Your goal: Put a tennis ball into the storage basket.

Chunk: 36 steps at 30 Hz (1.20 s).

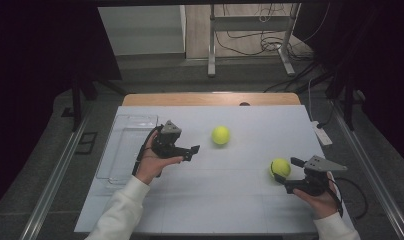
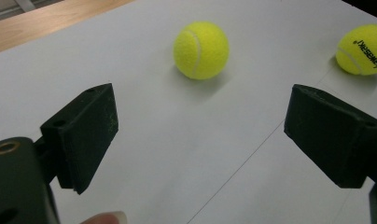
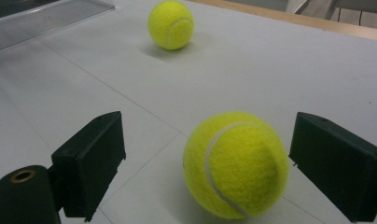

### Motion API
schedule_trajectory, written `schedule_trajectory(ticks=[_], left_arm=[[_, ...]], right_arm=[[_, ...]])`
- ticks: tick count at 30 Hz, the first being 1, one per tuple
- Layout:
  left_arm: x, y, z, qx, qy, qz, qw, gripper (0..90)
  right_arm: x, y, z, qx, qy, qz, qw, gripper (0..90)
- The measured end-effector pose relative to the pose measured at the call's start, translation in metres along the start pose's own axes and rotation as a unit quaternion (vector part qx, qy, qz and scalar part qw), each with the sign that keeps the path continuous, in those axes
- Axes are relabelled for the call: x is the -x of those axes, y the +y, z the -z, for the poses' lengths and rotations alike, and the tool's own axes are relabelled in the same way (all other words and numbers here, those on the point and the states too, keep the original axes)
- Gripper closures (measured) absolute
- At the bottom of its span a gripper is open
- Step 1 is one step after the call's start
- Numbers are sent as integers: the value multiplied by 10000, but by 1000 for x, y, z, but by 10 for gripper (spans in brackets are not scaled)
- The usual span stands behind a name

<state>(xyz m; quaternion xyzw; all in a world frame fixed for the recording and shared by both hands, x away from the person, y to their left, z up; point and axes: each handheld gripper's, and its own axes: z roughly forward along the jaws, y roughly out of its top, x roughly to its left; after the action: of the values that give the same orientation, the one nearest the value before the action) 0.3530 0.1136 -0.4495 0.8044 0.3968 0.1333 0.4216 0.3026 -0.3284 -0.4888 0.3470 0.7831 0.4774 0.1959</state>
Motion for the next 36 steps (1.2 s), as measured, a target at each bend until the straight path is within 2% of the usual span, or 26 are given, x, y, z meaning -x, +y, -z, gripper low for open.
schedule_trajectory(ticks=[7,15,23,36], left_arm=[[2,5,-9,-50,-51,-58,10000,107],[1,9,-12,-42,-54,-47,10000,109],[4,13,-14,-48,-46,-122,9999,108],[-1,14,-23,-127,-31,1,9999,109]], right_arm=[[-1,0,0,11,-5,6,10000,108],[0,0,0,9,5,9,10000,108],[0,0,1,-4,-13,8,10000,108],[1,-1,2,-6,-22,-12,10000,108]])
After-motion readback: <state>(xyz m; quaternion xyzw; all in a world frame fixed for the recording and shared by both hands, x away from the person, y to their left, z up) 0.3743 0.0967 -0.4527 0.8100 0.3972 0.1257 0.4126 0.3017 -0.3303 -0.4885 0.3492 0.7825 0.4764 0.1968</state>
